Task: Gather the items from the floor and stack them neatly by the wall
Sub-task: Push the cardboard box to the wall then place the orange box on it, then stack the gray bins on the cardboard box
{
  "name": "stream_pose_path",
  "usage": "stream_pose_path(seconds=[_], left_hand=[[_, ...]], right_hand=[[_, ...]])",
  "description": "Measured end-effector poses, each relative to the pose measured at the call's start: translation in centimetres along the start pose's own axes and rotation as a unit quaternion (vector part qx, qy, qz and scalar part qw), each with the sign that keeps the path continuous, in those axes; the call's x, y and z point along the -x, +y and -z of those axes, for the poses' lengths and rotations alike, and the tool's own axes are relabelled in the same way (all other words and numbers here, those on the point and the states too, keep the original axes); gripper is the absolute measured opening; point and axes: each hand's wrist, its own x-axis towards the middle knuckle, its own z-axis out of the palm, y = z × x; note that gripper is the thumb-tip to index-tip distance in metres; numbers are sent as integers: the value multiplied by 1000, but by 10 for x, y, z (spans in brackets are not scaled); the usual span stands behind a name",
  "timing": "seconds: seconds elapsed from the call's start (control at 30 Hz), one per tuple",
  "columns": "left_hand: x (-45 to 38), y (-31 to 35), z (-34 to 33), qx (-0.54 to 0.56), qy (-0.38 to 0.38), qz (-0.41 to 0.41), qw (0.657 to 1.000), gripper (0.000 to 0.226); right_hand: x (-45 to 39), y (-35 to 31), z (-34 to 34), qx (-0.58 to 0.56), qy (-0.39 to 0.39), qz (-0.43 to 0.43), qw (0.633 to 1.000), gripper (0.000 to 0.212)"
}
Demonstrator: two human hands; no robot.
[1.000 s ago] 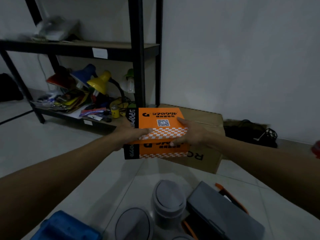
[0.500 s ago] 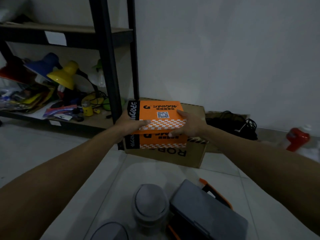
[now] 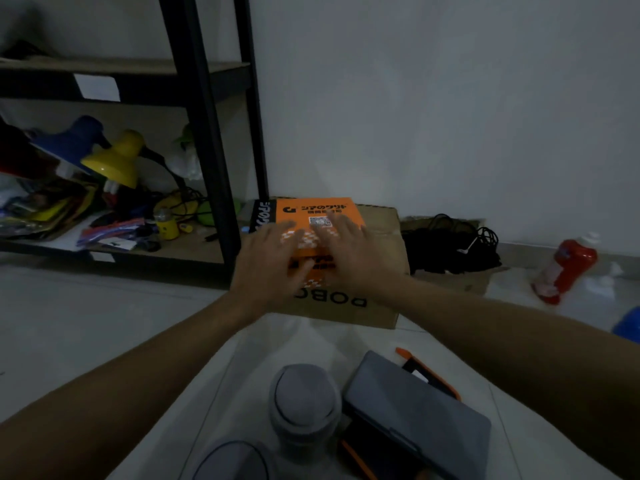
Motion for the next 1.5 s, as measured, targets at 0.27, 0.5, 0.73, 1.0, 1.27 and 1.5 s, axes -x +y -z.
stream_pose_path(seconds=[0.27,0.5,0.73,1.0,1.27,1.5], left_hand=[[24,-7,-22,-133,-244,-39,960,92],[-15,-37,-40,-132,-282,4,950,98],[-65,-55,-68,-45,-303,38,951,95],[-103,-88,-99,-18,-302,33,952,100],[-126,-112,-118,2,-296,50,954,105],[-131,-115,-104,35,-337,54,939,109]], right_hand=[[11,-28,-44,133,-8,12,991,93],[-34,-29,-48,117,-15,9,993,90],[-87,2,-61,90,-45,-1,995,82],[-135,21,-77,55,-58,-15,997,85],[-164,22,-83,-10,-63,-31,997,84],[-165,29,-80,-26,-77,-11,997,87]])
